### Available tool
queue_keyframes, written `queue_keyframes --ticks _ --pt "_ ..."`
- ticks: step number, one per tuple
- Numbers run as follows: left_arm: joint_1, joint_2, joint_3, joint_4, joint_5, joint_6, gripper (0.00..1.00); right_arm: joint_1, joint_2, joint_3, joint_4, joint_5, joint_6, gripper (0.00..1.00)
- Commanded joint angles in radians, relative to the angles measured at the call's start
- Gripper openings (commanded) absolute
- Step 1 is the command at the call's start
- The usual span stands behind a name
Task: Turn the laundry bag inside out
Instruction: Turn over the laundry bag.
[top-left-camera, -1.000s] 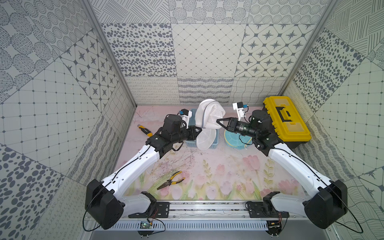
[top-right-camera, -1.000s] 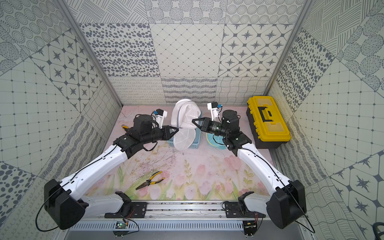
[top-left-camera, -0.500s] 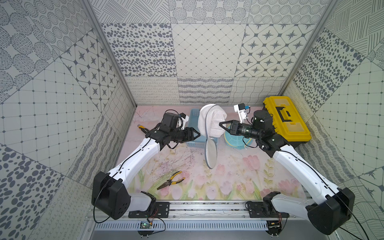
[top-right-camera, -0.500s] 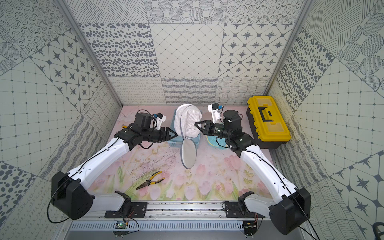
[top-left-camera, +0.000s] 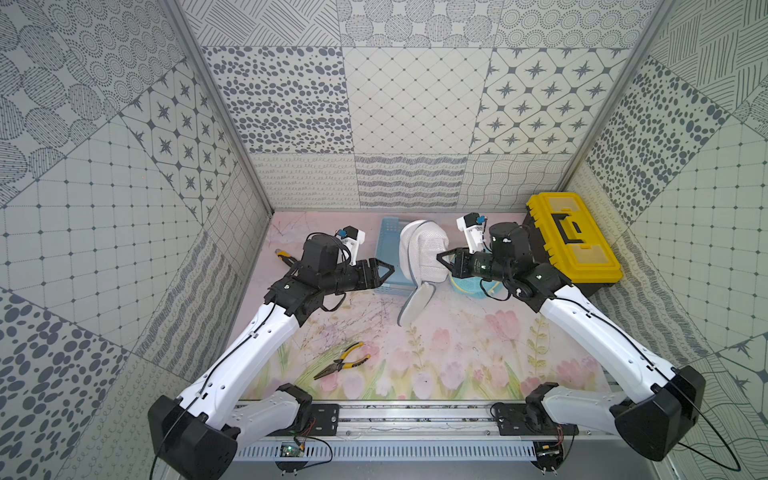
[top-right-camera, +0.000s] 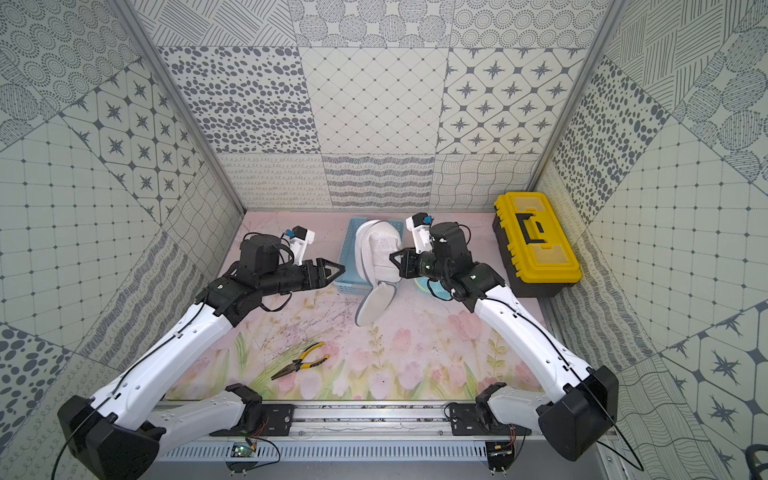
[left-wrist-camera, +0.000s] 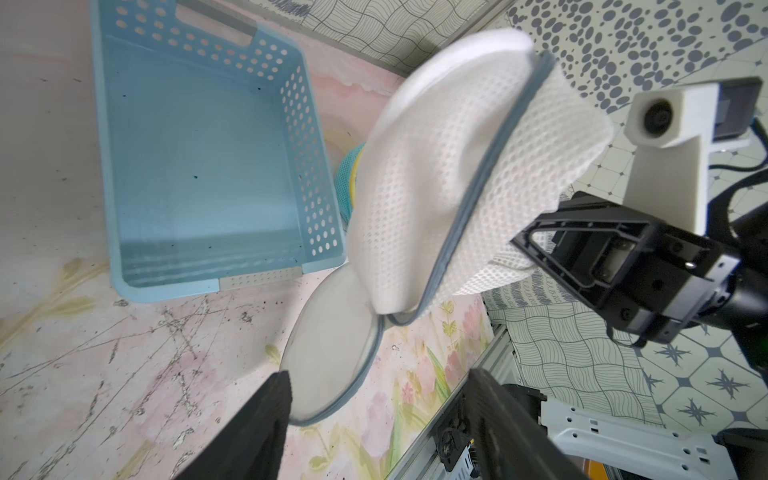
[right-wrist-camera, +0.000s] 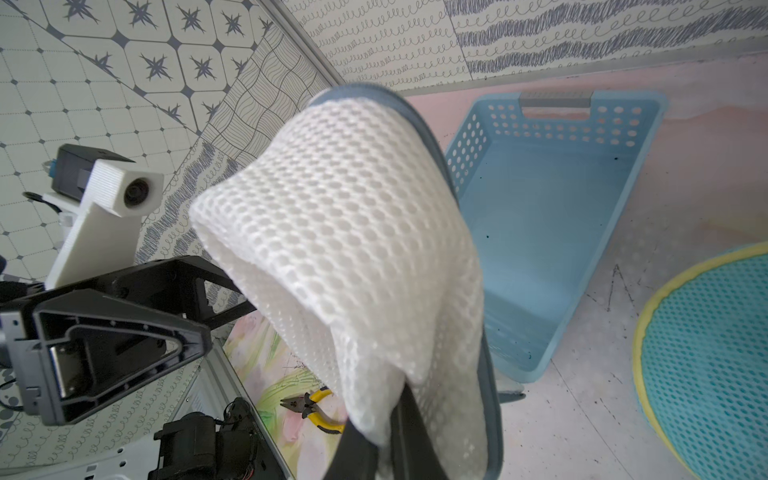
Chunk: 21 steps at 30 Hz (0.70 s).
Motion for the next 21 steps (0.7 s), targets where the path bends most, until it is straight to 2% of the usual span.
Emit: queue_keyframes --ticks 1,7,12,14,15,16,18,19,21 --pt "-0.052 0.065 0.043 0.192 0.036 0.006 0.73 0.019 0.013 0.043 0.011 0.017 -0.045 0.0" --pt "-0.079 0.131 0.045 0.252 0.078 -0.026 0.73 0.033 0.014 0.046 0.014 0.017 -0.045 0.0" --pt "-0.1 0.167 0.046 0.243 0.045 -0.02 0.7 0.046 0.018 0.057 0.019 0.018 -0.047 0.0" --pt "-0.1 0.175 0.046 0.244 0.037 -0.023 0.66 0.051 0.021 0.059 0.022 0.015 -0.047 0.0" --pt "-0.101 0.179 0.048 0.241 0.029 -0.026 0.6 0.054 0.023 0.061 0.022 0.013 -0.047 0.0" --pt "-0.101 0.181 0.05 0.236 0.019 -0.025 0.48 0.056 0.024 0.061 0.022 0.01 -0.047 0.0" --pt "-0.101 0.182 0.063 0.192 -0.044 -0.017 0.09 0.056 0.023 0.059 0.022 0.001 -0.048 0.0" --pt "-0.101 0.18 0.082 0.136 -0.101 0.0 0.0 0.055 0.02 0.059 0.018 -0.001 -0.052 0.0" --pt "-0.099 0.171 0.117 -0.007 -0.247 0.042 0.0 0.053 0.009 0.051 0.006 -0.007 -0.069 0.0"
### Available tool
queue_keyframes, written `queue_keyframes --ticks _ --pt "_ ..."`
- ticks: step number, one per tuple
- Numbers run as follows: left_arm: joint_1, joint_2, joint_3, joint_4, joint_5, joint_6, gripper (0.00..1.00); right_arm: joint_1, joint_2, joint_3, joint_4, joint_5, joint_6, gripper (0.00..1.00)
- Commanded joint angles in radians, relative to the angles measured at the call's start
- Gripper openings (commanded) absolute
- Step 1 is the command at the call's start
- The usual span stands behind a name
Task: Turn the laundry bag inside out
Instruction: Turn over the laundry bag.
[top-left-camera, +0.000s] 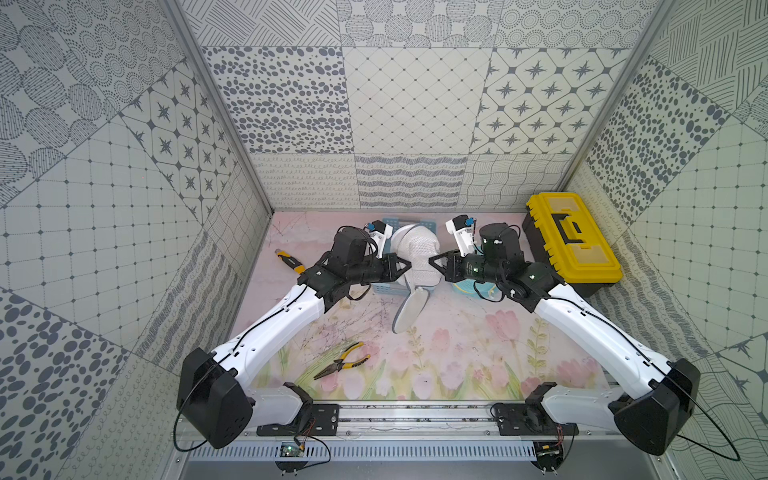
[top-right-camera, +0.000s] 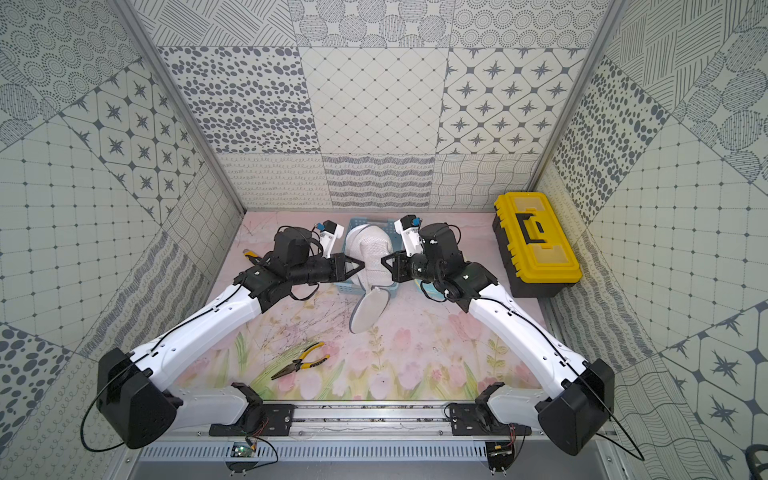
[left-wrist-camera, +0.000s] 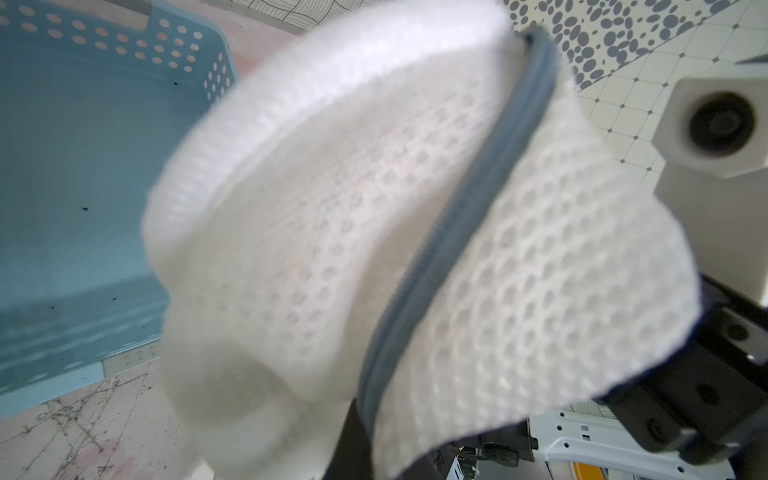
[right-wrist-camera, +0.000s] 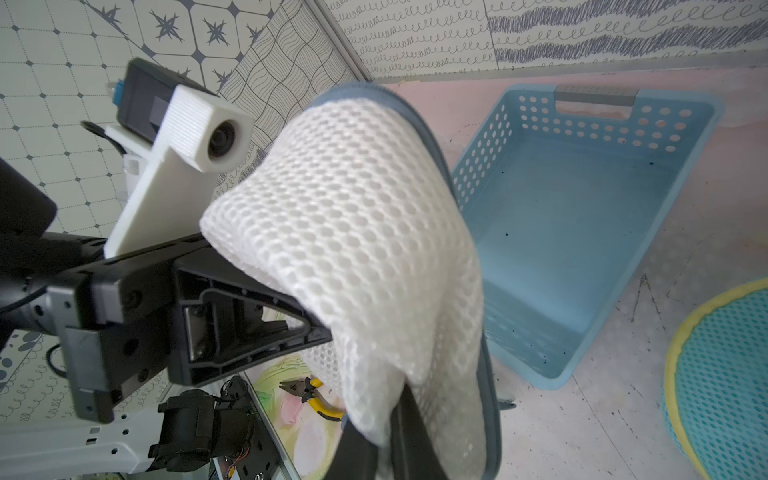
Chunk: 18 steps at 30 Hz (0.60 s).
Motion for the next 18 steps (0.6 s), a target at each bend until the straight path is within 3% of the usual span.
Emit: queue_keyframes --ticks 1,4,13,18 --pt "0.006 -0.014 0.066 -0.189 -0.284 0.079 0.0 -0.002 -0.01 0.029 0.015 -0.032 -0.039 0.0" --pt "0.037 -0.062 0.063 -0.213 -0.343 0.111 0.0 -0.008 -0.001 0.033 -0.036 -0.088 -0.098 0.0" --pt "0.055 -0.121 0.101 -0.144 -0.195 0.118 0.0 0.108 0.122 0.126 -0.242 -0.071 -0.3 0.0" --pt "0.104 -0.111 0.143 -0.21 -0.239 0.127 0.0 0.196 0.116 0.155 -0.278 -0.085 -0.404 0.0"
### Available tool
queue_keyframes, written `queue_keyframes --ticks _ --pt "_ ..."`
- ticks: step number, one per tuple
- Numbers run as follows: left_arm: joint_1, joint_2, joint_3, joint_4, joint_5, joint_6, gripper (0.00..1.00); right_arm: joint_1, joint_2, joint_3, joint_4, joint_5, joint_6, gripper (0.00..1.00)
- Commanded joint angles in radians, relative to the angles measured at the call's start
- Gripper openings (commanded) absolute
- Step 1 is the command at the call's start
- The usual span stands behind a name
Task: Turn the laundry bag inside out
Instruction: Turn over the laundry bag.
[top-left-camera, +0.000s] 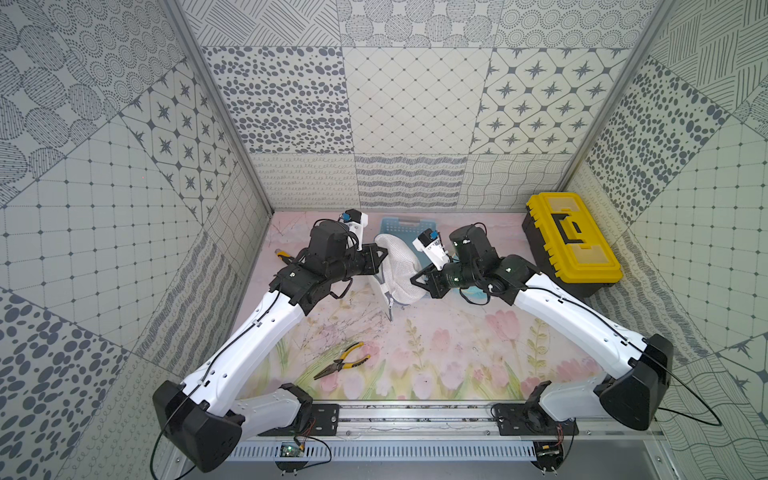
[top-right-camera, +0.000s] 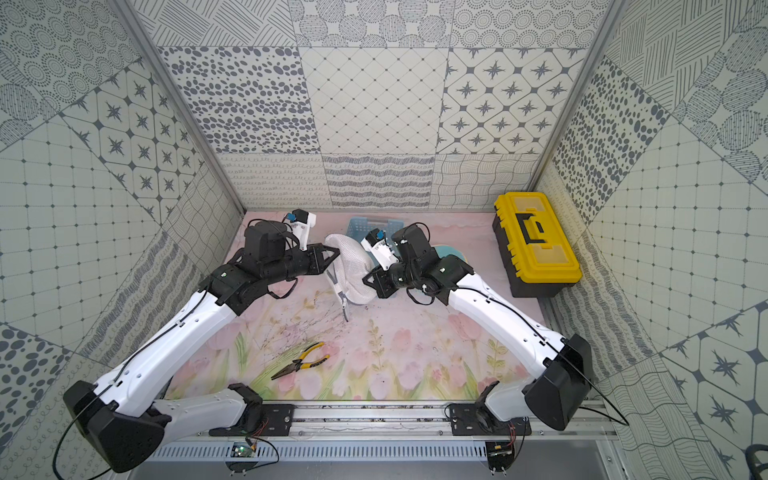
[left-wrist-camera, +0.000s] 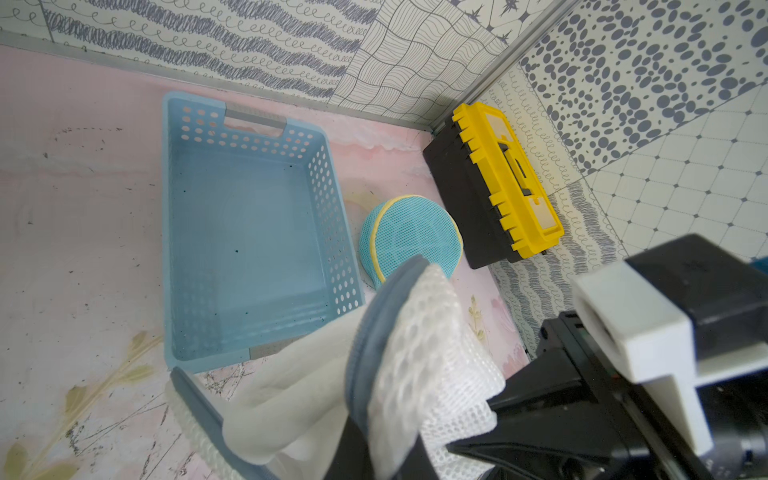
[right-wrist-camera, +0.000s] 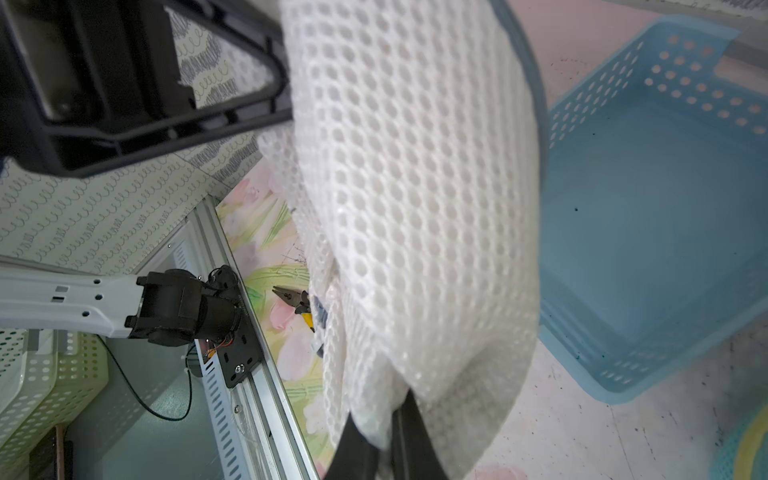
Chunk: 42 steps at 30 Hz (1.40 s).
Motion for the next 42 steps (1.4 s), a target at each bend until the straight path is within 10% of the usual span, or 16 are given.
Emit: queue_keyframes --ticks 1,17,21,28,37,42 --pt "0.078 0.028 0.057 -0.036 -0.028 0.038 0.0 0.049 -0.03 0.028 -0.078 -0.062 -0.117 0.0" --pt "0.22 0.174 -0.01 0.058 0.486 -0.041 0.08 -0.042 -0.127 -0.02 0.067 -0.281 -0.011 0.0" --pt "0.218 0.053 -0.068 -0.046 0.355 -0.021 0.53 -0.042 -0.084 0.027 -0.041 -0.102 -0.048 0.0" --pt "0.218 -0.208 -0.146 -0.08 -0.032 0.007 0.71 -0.026 -0.007 0.065 -0.18 -0.043 -0.171 0.0" --pt "0.218 -0.03 -0.149 0.227 0.517 -0.092 0.74 -0.018 0.002 0.103 -0.224 -0.237 -0.307 0.0" --pt "0.204 0.01 -0.183 0.251 0.626 -0.119 0.75 -0.014 -0.011 0.118 -0.22 -0.269 -0.32 0.0"
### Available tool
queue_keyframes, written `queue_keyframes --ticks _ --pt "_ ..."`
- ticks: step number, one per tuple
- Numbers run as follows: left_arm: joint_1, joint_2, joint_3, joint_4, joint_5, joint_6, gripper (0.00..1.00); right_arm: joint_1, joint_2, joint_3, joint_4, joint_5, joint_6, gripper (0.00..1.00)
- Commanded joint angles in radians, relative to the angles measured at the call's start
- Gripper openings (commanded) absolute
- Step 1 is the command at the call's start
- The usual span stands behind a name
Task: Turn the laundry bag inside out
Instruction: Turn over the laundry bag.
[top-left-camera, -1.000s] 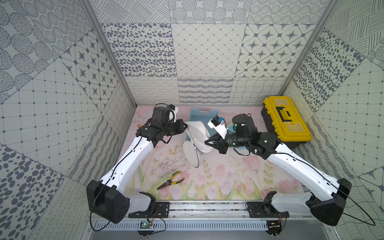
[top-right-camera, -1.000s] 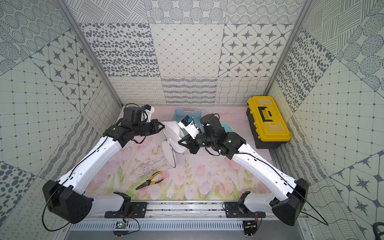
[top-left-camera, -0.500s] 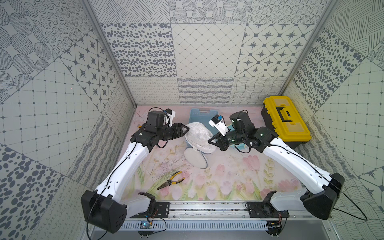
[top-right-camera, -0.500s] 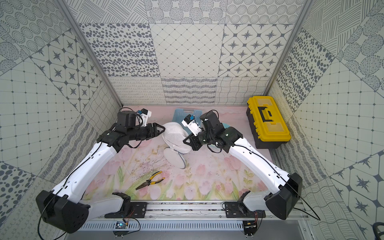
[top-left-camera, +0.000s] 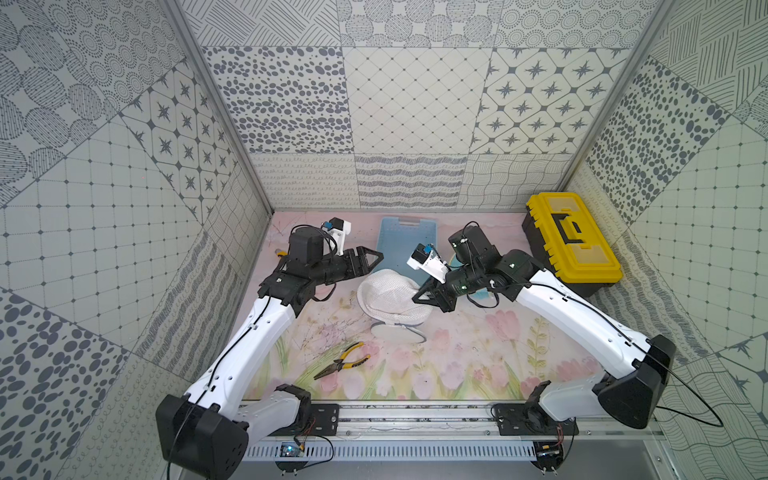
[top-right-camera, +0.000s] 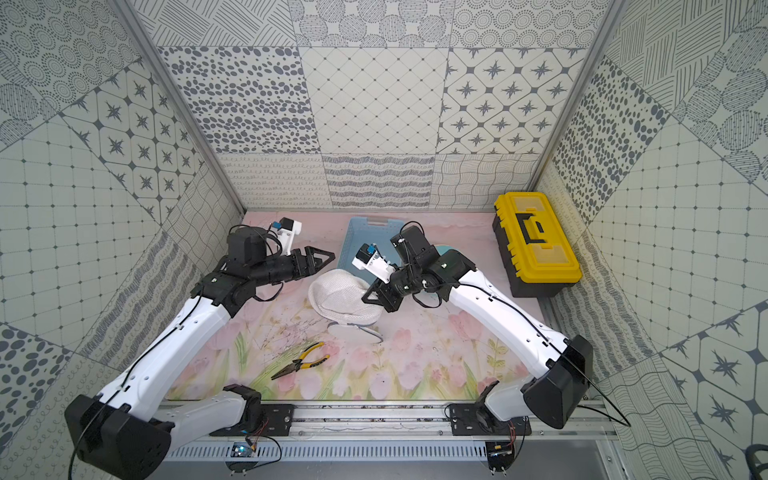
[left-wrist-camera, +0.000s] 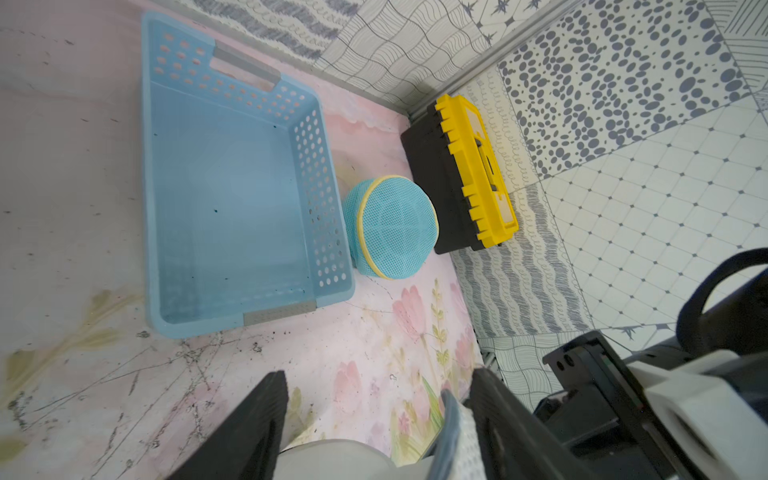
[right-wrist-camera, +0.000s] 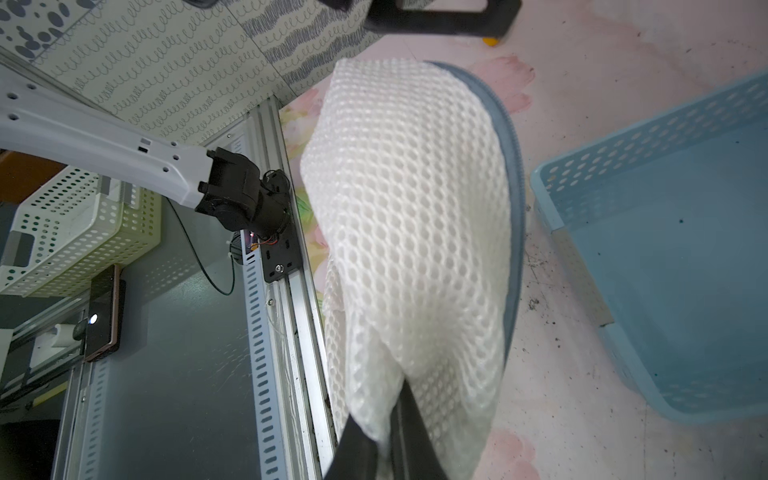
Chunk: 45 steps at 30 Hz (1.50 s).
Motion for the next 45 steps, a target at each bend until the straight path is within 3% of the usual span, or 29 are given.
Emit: queue_keyframes --ticks 1,3,7,10,11,13,16,19,23,27,32,36,39,45 --pt "-0.005 0.026 -0.024 0.145 0.267 -0.06 0.73 0.006 -0.02 0.037 0.02 -0.047 -0.034 0.0" --pt "-0.005 0.003 -0.051 0.19 0.303 -0.087 0.66 0.005 -0.01 0.045 0.019 -0.032 -0.031 0.0" --pt "-0.006 -0.026 -0.071 0.21 0.307 -0.115 0.26 0.005 0.011 0.056 0.031 -0.005 -0.011 0.0" --pt "-0.006 -0.036 -0.074 0.237 0.314 -0.148 0.02 0.004 0.013 0.053 0.04 0.015 0.0 0.0" --pt "-0.006 -0.036 -0.075 0.241 0.317 -0.158 0.02 0.001 0.011 0.05 0.045 0.024 0.005 0.0" --pt "-0.001 -0.037 -0.066 0.238 0.332 -0.163 0.13 -0.005 0.004 0.041 0.044 0.029 0.006 0.0" --pt "0.018 -0.045 -0.057 0.206 0.339 -0.156 0.57 -0.017 -0.007 0.022 0.04 0.024 0.004 0.0" --pt "0.039 -0.062 -0.057 0.193 0.344 -0.154 0.7 -0.017 -0.01 0.016 0.031 0.044 0.006 0.0" --pt "0.042 -0.078 -0.032 0.112 0.355 -0.092 0.63 -0.023 -0.014 0.013 0.032 0.051 0.006 0.0" --pt "0.041 -0.112 -0.013 -0.007 0.319 0.012 0.62 -0.034 -0.015 0.016 0.031 0.049 0.012 0.0" --pt "0.033 -0.126 0.001 -0.108 0.256 0.095 0.61 -0.04 -0.011 0.025 0.031 0.045 0.013 0.0" --pt "-0.007 -0.125 0.031 -0.218 0.139 0.181 0.6 -0.041 -0.004 0.032 0.033 0.033 0.017 0.0" --pt "-0.026 -0.131 0.032 -0.236 0.082 0.204 0.59 -0.041 0.004 0.038 0.032 0.023 0.019 0.0" --pt "-0.064 -0.132 0.033 -0.24 0.013 0.23 0.47 -0.041 0.013 0.049 0.033 0.013 0.026 0.0"
